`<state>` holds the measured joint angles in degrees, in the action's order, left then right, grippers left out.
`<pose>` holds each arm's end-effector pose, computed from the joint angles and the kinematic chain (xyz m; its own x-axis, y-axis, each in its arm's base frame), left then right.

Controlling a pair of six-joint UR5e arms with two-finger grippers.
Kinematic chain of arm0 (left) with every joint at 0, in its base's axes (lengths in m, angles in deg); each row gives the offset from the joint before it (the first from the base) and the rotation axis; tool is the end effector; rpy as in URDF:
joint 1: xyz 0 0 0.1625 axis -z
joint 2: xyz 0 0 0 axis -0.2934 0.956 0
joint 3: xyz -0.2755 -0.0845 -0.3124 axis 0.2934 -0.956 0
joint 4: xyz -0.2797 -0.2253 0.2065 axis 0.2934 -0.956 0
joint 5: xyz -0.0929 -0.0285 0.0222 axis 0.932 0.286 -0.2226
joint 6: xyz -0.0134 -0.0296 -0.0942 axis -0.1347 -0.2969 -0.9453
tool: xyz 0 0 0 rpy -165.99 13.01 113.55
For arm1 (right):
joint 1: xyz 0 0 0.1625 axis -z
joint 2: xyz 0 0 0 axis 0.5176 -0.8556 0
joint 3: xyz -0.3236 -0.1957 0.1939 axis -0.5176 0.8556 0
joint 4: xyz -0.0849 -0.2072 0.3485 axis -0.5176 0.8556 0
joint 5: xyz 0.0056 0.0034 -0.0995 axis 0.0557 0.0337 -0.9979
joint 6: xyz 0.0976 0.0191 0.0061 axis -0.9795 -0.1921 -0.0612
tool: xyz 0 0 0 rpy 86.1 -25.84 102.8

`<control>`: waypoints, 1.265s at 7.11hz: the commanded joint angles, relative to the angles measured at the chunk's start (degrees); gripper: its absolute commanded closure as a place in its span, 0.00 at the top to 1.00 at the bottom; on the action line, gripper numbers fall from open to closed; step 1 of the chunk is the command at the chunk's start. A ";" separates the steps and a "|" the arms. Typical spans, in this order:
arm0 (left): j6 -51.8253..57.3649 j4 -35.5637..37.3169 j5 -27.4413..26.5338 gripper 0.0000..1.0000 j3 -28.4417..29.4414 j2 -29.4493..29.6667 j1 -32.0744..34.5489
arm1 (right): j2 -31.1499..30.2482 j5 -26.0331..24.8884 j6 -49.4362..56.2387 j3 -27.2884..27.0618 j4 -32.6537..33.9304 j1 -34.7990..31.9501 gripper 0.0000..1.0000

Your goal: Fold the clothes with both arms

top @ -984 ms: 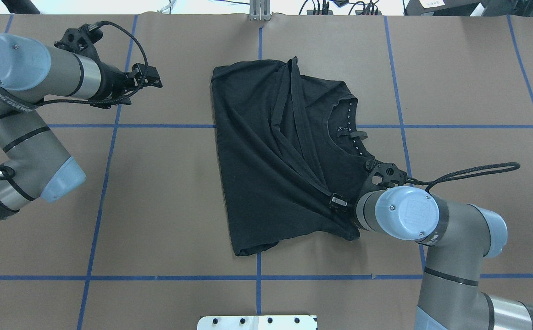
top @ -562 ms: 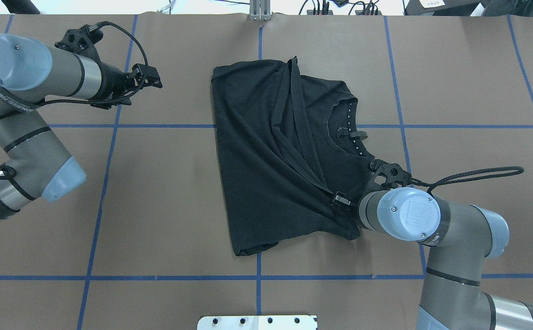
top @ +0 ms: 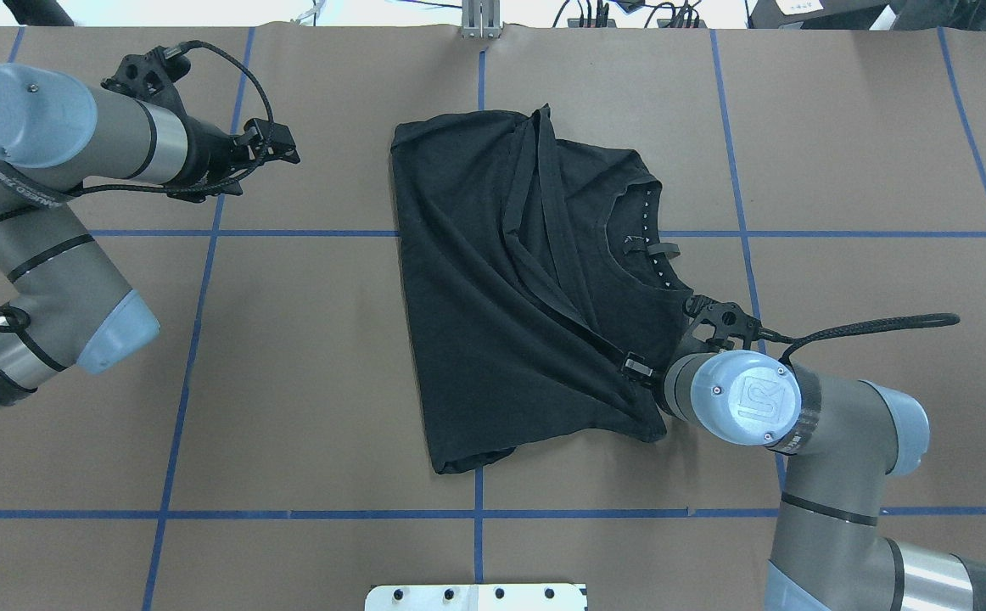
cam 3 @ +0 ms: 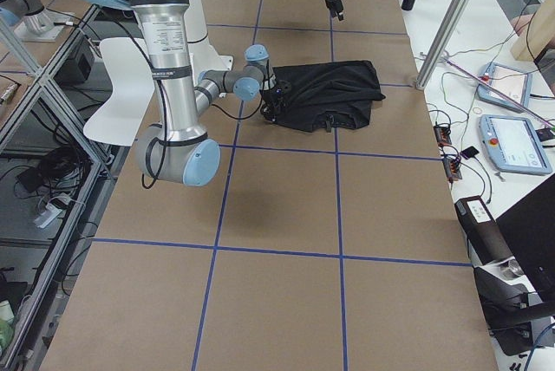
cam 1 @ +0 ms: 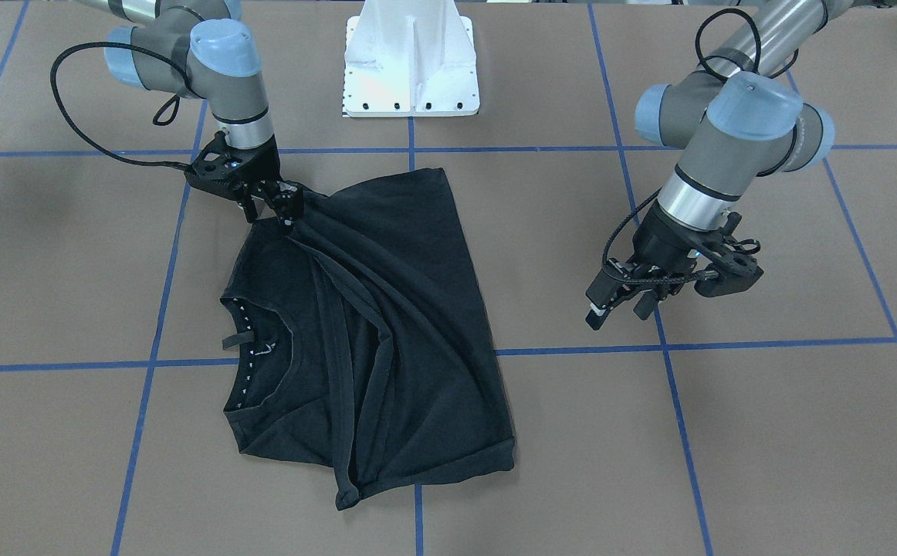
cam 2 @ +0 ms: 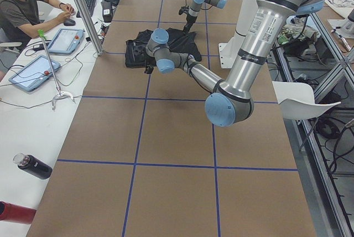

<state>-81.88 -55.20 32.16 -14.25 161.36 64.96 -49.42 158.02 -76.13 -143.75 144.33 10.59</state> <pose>0.3602 -0.5514 0.3230 0.3402 -0.2568 -0.9046 0.4927 0.8680 -0.0611 -0.4889 -0.3295 0.3732 0.5951 0.4224 0.6837 -0.4928 0.8638 -0.1048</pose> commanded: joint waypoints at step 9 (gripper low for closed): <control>-0.18 0.00 0.00 0.99 -0.28 0.04 0.00 | 0.19 0.09 -0.42 -0.34 0.67 -0.60 0.00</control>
<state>-82.13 -55.20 32.16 -14.65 161.39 64.96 -49.32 158.09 -76.53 -143.96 145.00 9.98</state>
